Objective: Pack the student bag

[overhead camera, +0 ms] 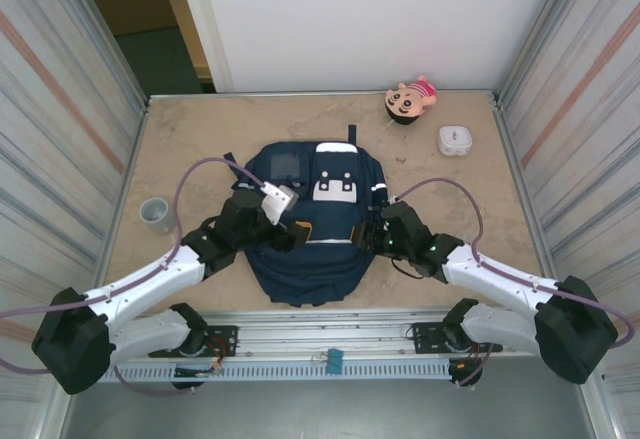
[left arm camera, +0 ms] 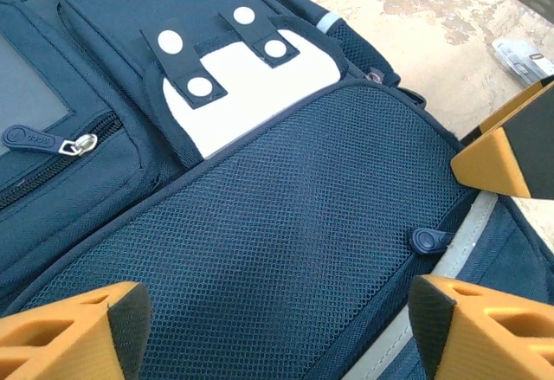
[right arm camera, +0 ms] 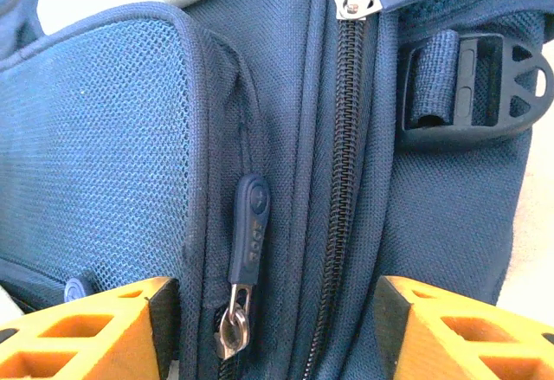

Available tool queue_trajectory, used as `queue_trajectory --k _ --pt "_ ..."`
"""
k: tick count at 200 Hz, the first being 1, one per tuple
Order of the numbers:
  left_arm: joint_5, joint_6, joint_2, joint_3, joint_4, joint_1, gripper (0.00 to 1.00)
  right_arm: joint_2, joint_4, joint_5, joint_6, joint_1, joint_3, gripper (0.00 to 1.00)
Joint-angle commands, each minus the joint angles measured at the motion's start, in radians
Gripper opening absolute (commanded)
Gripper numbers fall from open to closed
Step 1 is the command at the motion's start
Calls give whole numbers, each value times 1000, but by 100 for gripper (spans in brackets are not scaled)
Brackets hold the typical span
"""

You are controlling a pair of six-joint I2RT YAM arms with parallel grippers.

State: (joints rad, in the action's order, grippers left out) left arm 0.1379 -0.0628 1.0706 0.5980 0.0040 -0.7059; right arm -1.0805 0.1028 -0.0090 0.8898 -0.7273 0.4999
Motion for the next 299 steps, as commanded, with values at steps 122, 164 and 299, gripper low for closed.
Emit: queue_trajectory --k 122,164,299 --pt "281 804 96 228 -452 -88 78 442 156 197 -156 16 58 65" --pt "222 835 176 240 -423 -134 79 432 137 175 -157 16 42 66" --pt "466 641 -56 -70 40 52 0 292 88 -369 -536 255 99 86"
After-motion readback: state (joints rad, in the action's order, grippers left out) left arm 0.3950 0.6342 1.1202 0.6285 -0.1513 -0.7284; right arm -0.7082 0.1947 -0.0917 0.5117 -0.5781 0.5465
